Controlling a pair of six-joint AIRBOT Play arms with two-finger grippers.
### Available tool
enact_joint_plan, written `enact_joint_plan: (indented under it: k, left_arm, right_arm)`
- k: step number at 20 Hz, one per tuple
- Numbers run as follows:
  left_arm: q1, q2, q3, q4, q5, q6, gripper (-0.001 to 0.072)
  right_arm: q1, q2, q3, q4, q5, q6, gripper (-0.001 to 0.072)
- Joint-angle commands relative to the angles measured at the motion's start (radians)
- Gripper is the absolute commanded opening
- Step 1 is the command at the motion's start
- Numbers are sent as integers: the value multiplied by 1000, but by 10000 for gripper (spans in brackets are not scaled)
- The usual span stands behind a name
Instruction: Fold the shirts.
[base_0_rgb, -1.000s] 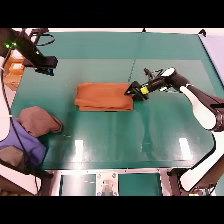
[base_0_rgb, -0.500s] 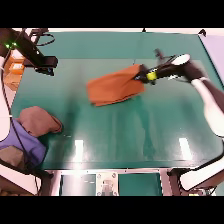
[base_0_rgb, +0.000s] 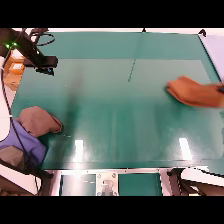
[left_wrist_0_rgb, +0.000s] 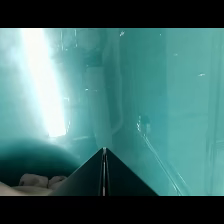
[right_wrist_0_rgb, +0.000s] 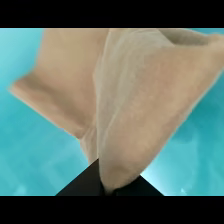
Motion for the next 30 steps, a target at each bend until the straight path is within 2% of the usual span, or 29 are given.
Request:
enact_joint_plan:
  k: [1,6,10,11,12,13,15,17,19,20,23,26,30]
  left_arm:
    - [1,0,0,0,14,0,20]
    - [1,0,0,-3,12,1,20]
    - [1,0,0,-5,15,0,20]
    - [1,0,0,-5,19,0,20]
    - [1,0,0,-7,26,1,20]
    - [1,0,0,-8,36,1,20]
    - [1,0,0,-26,51,9,20]
    - [1,1,0,-26,44,27,19]
    - [1,12,0,-25,20,26,19]
    - [1,24,-1,-28,4,21,19]
    - [0,120,-123,-92,11,-6,19]
    - [-11,307,-385,-138,76,-27,19]
    - [-61,584,-805,-134,208,-89,19]
  right_arm:
    - [-294,105,-195,-90,-47,8,9]
    - [-587,230,-528,-90,-201,0,9]
    - [-635,233,-647,-90,-261,-23,11]
    - [-634,232,-652,-90,-258,-23,63]
    - [-634,231,-648,-90,-237,-23,360]
    - [-634,231,-631,-92,-195,-23,492]
    - [-634,231,-531,-114,-50,-5,479]
    - [-623,232,-357,-95,133,102,223]
    - [-541,233,-200,23,188,132,38]
    - [-468,233,-142,62,172,132,12]
    - [-134,240,-71,113,22,115,10]
    - [206,241,-93,111,-28,34,10]
    - [577,277,-273,50,-44,27,10]
